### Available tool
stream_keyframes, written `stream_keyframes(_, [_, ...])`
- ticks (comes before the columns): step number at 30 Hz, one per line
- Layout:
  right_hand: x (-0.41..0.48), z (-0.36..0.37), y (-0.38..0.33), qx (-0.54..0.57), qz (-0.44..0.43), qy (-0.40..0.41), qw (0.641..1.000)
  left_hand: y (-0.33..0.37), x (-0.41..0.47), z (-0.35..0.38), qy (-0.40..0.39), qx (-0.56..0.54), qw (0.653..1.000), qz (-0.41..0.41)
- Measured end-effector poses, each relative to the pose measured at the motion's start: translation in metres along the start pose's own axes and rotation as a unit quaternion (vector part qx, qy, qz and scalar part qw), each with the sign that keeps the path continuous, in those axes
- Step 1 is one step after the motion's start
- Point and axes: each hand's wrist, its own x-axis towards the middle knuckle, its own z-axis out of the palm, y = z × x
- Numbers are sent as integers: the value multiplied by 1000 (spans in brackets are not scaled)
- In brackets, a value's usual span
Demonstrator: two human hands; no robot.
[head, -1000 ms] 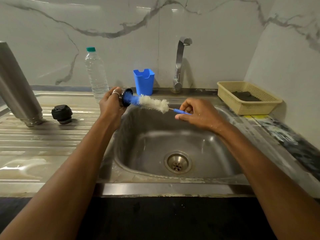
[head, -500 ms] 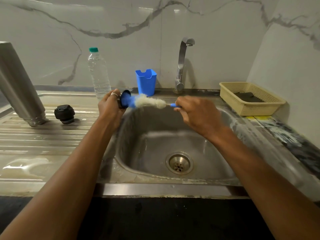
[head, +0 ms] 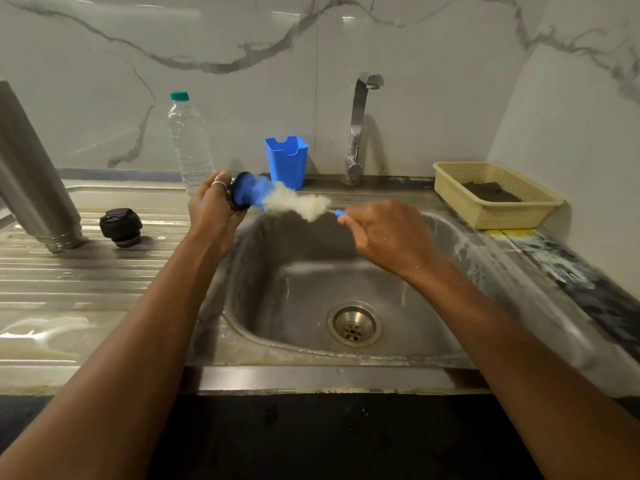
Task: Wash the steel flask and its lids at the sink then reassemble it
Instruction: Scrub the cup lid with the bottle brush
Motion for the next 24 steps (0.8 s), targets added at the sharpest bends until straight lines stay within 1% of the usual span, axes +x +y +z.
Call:
stream_keyframes(1, [-4, -3, 0, -66, -9, 35, 997, 0, 0, 0, -1, -1, 1000, 0])
stream_keyframes(2, [-4, -6, 1, -104, -11, 57, 993, -1, -1, 1, -3, -4, 1000, -2])
stream_keyframes(3, [-4, -5, 2, -97, -9, 35, 995, -1, 0, 1, -5, -2, 1000, -2])
stream_keyframes(4, [-2, -6, 3, -35, 10, 0, 999, -3, 0, 1, -8, 5, 1000, -2])
stream_keyframes(5, [0, -9, 2, 47, 35, -68, 996, -3, 0, 1, -11, 19, 1000, -1])
stream_keyframes(6, [-1, -10, 0, 125, 81, -120, 982, -4, 0, 2, -14, 29, 999, 0])
stream_keyframes(7, [0, -9, -1, 147, 95, -120, 977, -3, 0, 2, -13, 30, 999, 0])
stream_keyframes(8, [1, -7, 0, 96, 60, -64, 992, -3, 1, 3, -11, 20, 1000, -3])
stream_keyframes(9, [0, -6, 0, 6, 18, 6, 1000, -1, 1, 3, -5, 5, 1000, -7])
stream_keyframes(10, [-3, -6, -3, -54, 4, 52, 997, -1, 1, 3, 3, -10, 1000, -11])
stream_keyframes(11, [-4, -5, -7, -70, 3, 59, 996, 0, 1, 3, 9, -16, 1000, -12])
stream_keyframes(12, [-4, -5, -11, -10, 27, 7, 1000, 0, 1, 2, 12, -16, 1000, -12])
stream_keyframes(13, [-2, -6, -13, 99, 75, -61, 990, 1, 0, 1, 12, -7, 1000, -11])
stream_keyframes(14, [0, -6, -14, 216, 138, -143, 956, 0, 0, 1, 8, 5, 1000, -9])
stream_keyframes(15, [0, -10, -16, 296, 198, -211, 910, 0, -1, 0, 1, 17, 1000, -6])
stream_keyframes(16, [1, -14, -15, 332, 224, -243, 883, 0, -2, 1, -5, 23, 1000, -4])
stream_keyframes(17, [3, -19, -10, 324, 221, -243, 887, 0, -4, 1, -7, 23, 1000, -6])
stream_keyframes(19, [2, -29, 1, 246, 182, -207, 929, 0, -6, 2, 2, 15, 1000, -11])
stream_keyframes(20, [2, -33, 6, 222, 170, -191, 941, 1, -6, 2, 11, 12, 1000, -13])
stream_keyframes(24, [0, -37, 15, 210, 150, -165, 952, 4, -7, 0, 32, -2, 999, -13])
